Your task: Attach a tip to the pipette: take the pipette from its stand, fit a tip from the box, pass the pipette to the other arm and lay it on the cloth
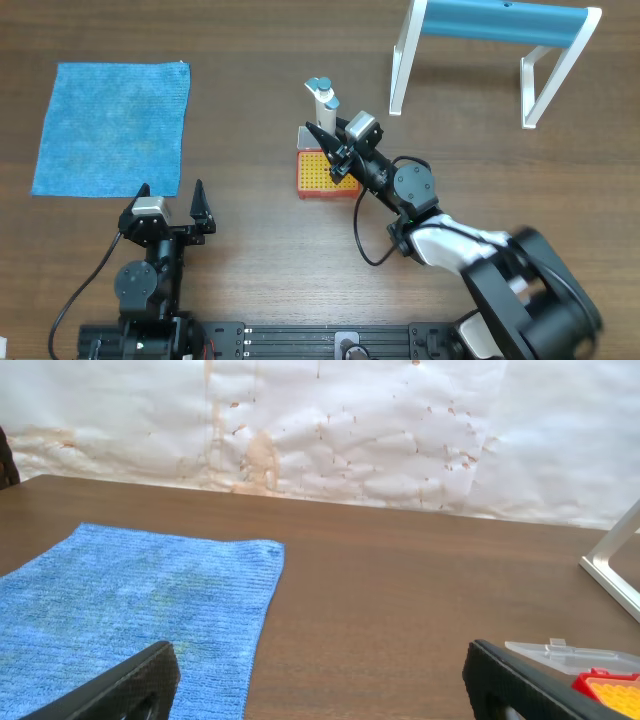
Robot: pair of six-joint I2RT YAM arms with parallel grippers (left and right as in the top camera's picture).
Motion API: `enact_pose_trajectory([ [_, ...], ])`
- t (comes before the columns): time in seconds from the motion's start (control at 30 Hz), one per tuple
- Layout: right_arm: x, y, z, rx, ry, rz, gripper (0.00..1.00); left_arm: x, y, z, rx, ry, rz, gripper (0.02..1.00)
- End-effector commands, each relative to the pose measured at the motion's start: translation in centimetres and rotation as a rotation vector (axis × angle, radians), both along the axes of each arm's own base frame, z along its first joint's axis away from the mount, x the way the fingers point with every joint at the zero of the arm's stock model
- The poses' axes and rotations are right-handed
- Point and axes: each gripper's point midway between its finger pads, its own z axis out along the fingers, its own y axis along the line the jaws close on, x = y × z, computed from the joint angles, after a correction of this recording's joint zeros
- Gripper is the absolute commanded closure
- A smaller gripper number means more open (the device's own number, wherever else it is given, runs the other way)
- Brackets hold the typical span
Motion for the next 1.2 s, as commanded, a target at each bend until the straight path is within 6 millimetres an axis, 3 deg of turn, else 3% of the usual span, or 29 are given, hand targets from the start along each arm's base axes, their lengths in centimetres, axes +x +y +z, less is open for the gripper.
enact_pose_trajectory([
  [0.03, -3.1, -0.3, 5.6, -0.002, -0.016, 0.085, 0.921, 0.0, 0.0, -0.1, -0.009, 0.001, -0.001, 0.102],
  [0.17, -5.5, -0.5, 6.6, -0.077, 0.115, 0.153, 0.921, 0.0, 0.0, -0.1, -0.009, 0.001, -0.001, 0.102],
  [0.33, -7.6, -1.4, 6.2, -0.152, 0.279, 0.168, 0.919, 0.0, 0.0, -0.1, -0.009, 0.001, -0.001, 0.102],
  [0.53, -10.7, -0.2, 5.5, -0.168, 0.330, 0.351, 0.921, 0.0, 0.0, -0.1, -0.009, 0.001, -0.001, 0.102],
  [0.77, -10.4, -0.5, 4.6, -0.154, 0.407, 0.318, 0.923, 0.0, 0.0, -0.1, -0.009, 0.001, -0.001, 0.102],
  [0.93, -8.3, -1.7, 4.5, -0.079, 0.493, 0.182, 0.921, 0.0, 0.0, -0.1, -0.009, 0.001, -0.001, 0.102],
  [1.1, -6.4, -2.7, 5.8, 0.064, 0.553, 0.071, 0.921, 0.0, 0.0, -0.1, -0.009, 0.001, -0.001, 0.102],
  [1.2, -6.3, -2.6, 7.0, 0.164, 0.596, 0.086, 0.917, 0.0, 0.0, -0.1, -0.009, 0.001, -0.001, 0.102],
])
